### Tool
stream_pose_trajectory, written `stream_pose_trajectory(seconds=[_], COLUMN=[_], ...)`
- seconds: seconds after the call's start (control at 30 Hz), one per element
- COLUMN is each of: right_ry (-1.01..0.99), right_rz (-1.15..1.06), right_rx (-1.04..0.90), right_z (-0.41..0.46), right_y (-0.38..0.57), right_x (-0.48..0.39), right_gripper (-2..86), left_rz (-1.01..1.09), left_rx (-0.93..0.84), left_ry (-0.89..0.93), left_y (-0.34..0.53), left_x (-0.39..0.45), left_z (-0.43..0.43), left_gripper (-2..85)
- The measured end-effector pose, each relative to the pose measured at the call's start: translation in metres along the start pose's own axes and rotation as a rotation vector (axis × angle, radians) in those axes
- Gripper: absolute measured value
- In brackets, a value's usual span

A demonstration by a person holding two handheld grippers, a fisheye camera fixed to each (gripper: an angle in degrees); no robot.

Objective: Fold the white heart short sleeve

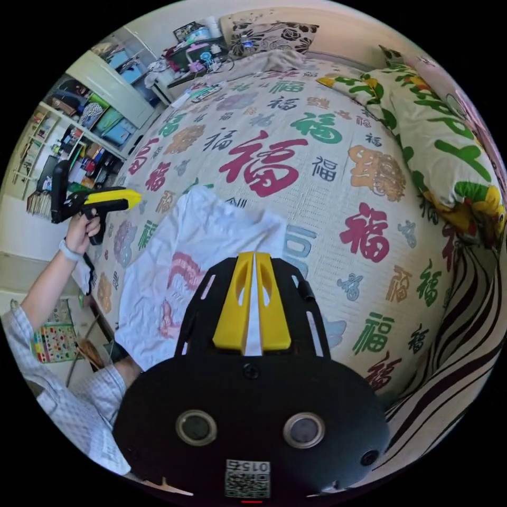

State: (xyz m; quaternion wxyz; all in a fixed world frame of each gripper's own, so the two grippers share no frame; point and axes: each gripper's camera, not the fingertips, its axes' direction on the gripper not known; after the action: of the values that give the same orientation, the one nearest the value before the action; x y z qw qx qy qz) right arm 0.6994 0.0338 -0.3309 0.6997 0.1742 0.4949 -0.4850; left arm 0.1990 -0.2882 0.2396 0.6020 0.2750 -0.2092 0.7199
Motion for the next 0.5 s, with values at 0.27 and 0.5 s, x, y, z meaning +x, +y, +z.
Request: stream_pose_trajectory(seconds=[0.27,0.5], right_ry=[-0.142,-0.293], right_rz=[0.315,0.612], right_rx=[-0.292,-0.465], right_z=[0.021,0.05], right_y=[0.237,0.336], right_x=[0.03,0.029], right_gripper=[11.7,13.6], left_rz=[-0.48,-0.663], left_rx=[-0.395,-0.427], left_ry=[0.143,0.223], left_y=[0.274,0.352], left_x=[-0.032,-0.019], left_z=[-0.002,-0.009], left_gripper=[10.8,11.5])
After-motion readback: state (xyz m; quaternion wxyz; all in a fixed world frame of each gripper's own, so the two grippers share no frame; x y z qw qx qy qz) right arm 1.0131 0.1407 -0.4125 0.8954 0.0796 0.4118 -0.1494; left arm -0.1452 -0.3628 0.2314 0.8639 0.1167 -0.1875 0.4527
